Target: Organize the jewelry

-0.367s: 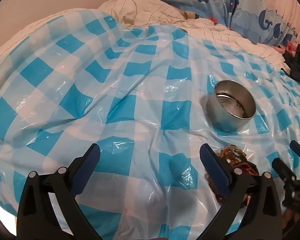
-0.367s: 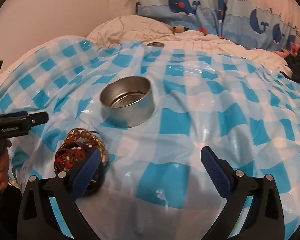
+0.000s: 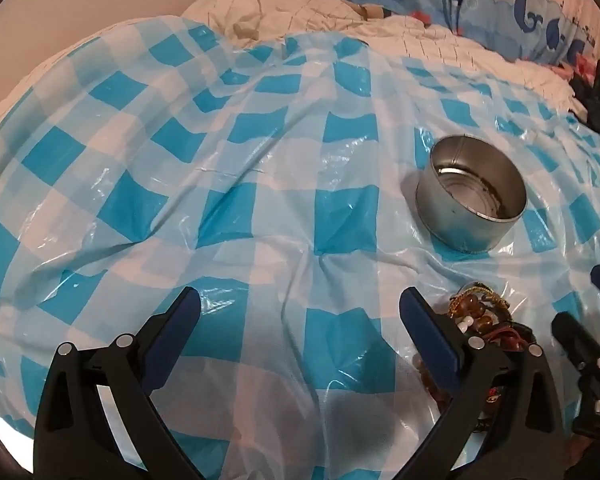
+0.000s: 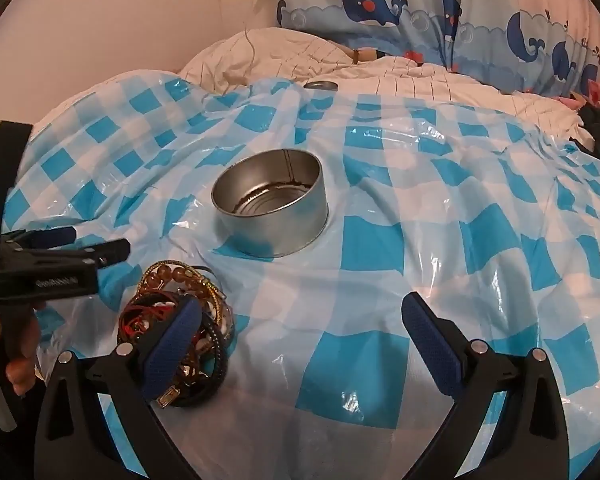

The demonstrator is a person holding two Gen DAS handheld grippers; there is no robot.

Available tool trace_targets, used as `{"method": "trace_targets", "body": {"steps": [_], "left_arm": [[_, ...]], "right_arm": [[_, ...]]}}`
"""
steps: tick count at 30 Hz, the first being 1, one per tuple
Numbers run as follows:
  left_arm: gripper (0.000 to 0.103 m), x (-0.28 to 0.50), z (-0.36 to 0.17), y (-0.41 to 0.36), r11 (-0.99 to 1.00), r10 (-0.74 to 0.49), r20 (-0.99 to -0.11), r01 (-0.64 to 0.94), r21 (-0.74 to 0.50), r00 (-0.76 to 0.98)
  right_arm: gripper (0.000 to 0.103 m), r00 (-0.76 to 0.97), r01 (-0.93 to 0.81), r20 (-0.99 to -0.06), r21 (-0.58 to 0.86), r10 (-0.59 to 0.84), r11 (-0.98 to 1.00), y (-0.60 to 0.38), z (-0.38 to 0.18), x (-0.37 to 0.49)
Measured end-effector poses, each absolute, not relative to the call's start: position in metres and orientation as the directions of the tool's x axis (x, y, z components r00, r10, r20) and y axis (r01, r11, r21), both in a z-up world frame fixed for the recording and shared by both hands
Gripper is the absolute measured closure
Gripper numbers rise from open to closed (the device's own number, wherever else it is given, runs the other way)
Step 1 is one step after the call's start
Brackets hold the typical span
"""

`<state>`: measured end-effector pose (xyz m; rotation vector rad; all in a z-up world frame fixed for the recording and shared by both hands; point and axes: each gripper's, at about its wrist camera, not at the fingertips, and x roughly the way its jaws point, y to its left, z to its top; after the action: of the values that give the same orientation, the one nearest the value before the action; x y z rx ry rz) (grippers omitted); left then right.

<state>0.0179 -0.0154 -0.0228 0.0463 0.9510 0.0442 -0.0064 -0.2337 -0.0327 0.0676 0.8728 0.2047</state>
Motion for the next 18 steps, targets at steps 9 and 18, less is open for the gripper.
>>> {"method": "trace_targets", "body": {"steps": [9,18], "left_arm": [[0.007,0.019,-0.028,-0.032,0.998,0.058,-0.810,-0.014,0.062,0.583],[0.007,0.019,-0.026,-0.017,0.999,0.030,-0.808,-0.044,0.005,0.588]], "right_arm": [[0.007,0.646,-0.142,-0.744,0.103,0.171,0.985,-0.222,-0.026,-0.020],[0.007,0.628,-0.151,-0.757,0.111,0.182,0.982,-0.221,-0.032,-0.020]]}}
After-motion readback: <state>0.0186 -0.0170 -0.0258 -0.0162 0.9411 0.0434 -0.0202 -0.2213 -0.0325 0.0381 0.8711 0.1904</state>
